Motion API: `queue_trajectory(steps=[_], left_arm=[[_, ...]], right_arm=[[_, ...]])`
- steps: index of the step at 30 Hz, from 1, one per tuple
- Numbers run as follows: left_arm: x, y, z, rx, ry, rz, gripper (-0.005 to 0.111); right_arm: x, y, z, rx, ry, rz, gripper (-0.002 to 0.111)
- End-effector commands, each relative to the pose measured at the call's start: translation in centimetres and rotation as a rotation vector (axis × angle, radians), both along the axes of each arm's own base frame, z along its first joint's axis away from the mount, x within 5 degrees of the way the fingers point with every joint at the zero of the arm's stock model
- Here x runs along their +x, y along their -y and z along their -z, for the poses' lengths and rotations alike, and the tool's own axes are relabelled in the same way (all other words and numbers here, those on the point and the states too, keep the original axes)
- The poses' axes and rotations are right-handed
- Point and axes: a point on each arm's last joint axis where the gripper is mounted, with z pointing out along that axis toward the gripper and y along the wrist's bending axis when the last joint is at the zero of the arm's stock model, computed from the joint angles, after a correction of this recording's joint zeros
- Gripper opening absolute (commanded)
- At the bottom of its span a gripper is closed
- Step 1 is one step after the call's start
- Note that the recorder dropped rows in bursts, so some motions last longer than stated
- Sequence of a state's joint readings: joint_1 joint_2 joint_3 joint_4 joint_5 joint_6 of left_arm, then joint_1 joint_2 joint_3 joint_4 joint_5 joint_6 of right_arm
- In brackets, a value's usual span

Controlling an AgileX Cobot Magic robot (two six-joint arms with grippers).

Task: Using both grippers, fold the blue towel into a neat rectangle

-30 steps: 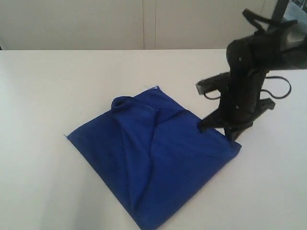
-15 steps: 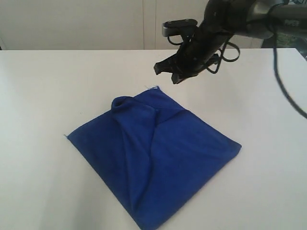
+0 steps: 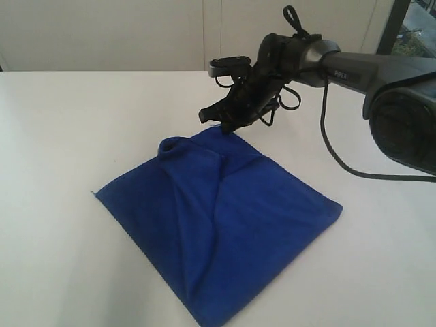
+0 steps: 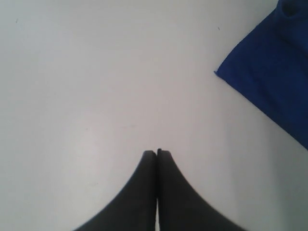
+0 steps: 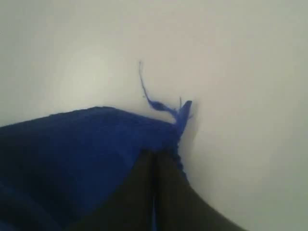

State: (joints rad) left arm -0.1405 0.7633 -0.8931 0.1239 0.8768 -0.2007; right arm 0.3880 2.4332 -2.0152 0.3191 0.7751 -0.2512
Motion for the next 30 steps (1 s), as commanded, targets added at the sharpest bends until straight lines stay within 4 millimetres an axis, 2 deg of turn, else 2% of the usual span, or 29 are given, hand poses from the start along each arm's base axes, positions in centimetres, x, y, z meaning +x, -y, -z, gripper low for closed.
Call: queue_trajectory(steps=[1,6,11,17,25,30], left_arm=[[-0.2,0.0,0.2,-0.004,-0.009,-0.001,0.0],[-0.2,0.0,0.2,-0.004,-0.009,-0.001,0.0],[-0.2,0.0,0.2,-0.004,-0.009,-0.001,0.0],[-0.2,0.0,0.2,-0.004,-0.009,-0.001,0.0],[-0.2,0.0,0.2,-0.004,-0.009,-0.001,0.0],[-0.2,0.0,0.2,-0.004,-0.009,-0.001,0.0]], right_arm=[[0.3,-0.1,0.7,0.006,0.011,-0.01,0.0],[0.4,0.2,2.7,-0.058,0.002,-0.037,0.0],[1.1,2.1,3.6,-0.158,0.014,-0.004,0.0],[2.3,6.0,3.7,-0.189,-0.015,0.095,0.0],[3.5,13.1,3.9,-0.25,-0.063,0.265,0.0],[3.9,15.5,3.8,-0.249,-0.071,0.312,0.0]])
